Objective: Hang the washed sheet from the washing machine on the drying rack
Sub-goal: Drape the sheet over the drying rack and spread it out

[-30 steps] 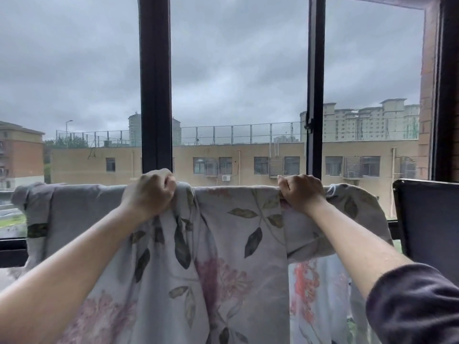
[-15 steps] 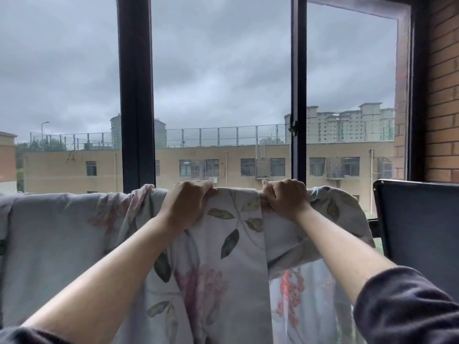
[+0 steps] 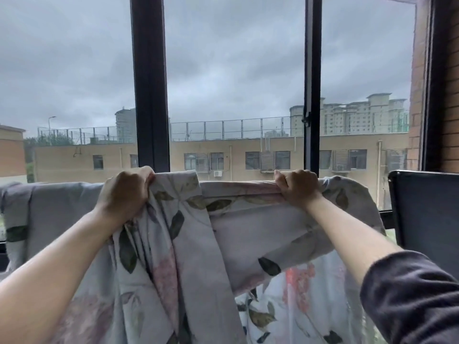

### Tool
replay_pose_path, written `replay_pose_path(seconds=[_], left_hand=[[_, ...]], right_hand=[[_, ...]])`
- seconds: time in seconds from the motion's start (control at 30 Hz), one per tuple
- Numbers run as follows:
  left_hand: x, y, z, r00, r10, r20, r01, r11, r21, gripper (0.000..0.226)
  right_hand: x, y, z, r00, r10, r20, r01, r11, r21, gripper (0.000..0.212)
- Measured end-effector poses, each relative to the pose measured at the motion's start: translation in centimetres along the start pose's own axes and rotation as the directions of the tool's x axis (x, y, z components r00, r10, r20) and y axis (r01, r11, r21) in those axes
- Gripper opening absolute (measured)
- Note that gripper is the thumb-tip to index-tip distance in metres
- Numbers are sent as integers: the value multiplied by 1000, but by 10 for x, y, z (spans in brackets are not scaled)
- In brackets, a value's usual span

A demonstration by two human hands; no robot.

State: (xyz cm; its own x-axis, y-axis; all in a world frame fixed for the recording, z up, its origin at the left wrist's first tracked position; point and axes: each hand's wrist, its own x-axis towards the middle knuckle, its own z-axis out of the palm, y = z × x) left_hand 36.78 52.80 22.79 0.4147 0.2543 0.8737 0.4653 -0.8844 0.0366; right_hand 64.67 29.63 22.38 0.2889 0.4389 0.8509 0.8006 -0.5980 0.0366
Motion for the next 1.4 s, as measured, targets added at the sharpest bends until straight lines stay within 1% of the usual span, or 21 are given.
replay_pose_path(seconds=[0.07,0.17,0.23,0.27,0.33,0.4,0.43,0.47,0.53,0.6,0.7,0.73,0.8,0.9,1.0,1.07,1.17,1.23,1.3,1.33,1.4], left_hand=[[-2,5,1,1000,13,-6,-13,999,-42,18],[0,16,6,996,89,-29,-90,996,-9,25],[1,27,10,994,91,-62,-91,996,9,31],[-2,34,13,995,62,-77,-62,998,-1,33],[-10,59,22,992,5,-129,-14,997,-71,36],[-29,91,36,982,59,-179,-86,985,-148,44],[-43,107,46,969,118,-218,-154,975,-160,43],[-58,122,56,953,178,-247,-220,962,-158,36],[-93,151,81,927,302,-222,-333,936,-117,24],[-123,179,109,934,355,-33,-357,931,-74,35],[-151,202,145,925,267,271,-276,961,-2,68],[-157,212,155,913,241,330,-262,965,19,71],[-169,219,168,902,245,355,-278,960,43,58],[-185,222,176,924,286,253,-293,956,-12,18],[-193,222,180,936,196,291,-189,981,-52,28],[-198,218,179,920,120,372,-123,992,-16,13],[-215,210,188,833,-21,552,9,1000,25,53],[-225,208,186,848,-26,529,18,1000,21,48],[-230,212,176,899,-19,438,-9,998,61,17],[-234,210,173,923,-6,384,-31,996,89,3],[-250,200,174,928,14,373,-62,991,119,18]], right_hand=[[-7,-3,1,999,20,-45,-15,995,99,62],[-50,1,11,988,54,-148,-24,980,199,41],[-96,6,24,924,294,-244,-188,906,378,39],[-120,6,31,841,500,-206,-317,765,560,41],[-152,9,42,582,806,108,-483,236,843,44],[-167,17,52,374,729,574,-569,-308,763,52],[-171,22,53,350,631,692,-561,-450,695,47],[-171,26,54,376,560,738,-530,-523,667,35],[-168,34,52,488,501,715,-486,-524,699,25],[-170,38,51,574,467,673,-501,-450,739,32],[-192,40,48,518,486,704,-636,-332,696,30],[-206,46,45,487,502,715,-678,-299,671,27],[-224,54,44,500,460,734,-717,-256,648,23],[-231,71,41,523,272,808,-743,-320,588,9],[-218,101,45,546,240,803,-634,-508,583,4],[-196,123,36,609,273,744,-524,-566,637,19],[-177,151,27,675,308,670,-400,-611,684,28],[-185,159,32,624,355,696,-487,-520,702,41],[-210,161,43,546,375,749,-631,-404,662,62],[-224,161,49,527,376,762,-662,-380,646,50],[-253,162,63,495,399,772,-714,-319,623,23]])
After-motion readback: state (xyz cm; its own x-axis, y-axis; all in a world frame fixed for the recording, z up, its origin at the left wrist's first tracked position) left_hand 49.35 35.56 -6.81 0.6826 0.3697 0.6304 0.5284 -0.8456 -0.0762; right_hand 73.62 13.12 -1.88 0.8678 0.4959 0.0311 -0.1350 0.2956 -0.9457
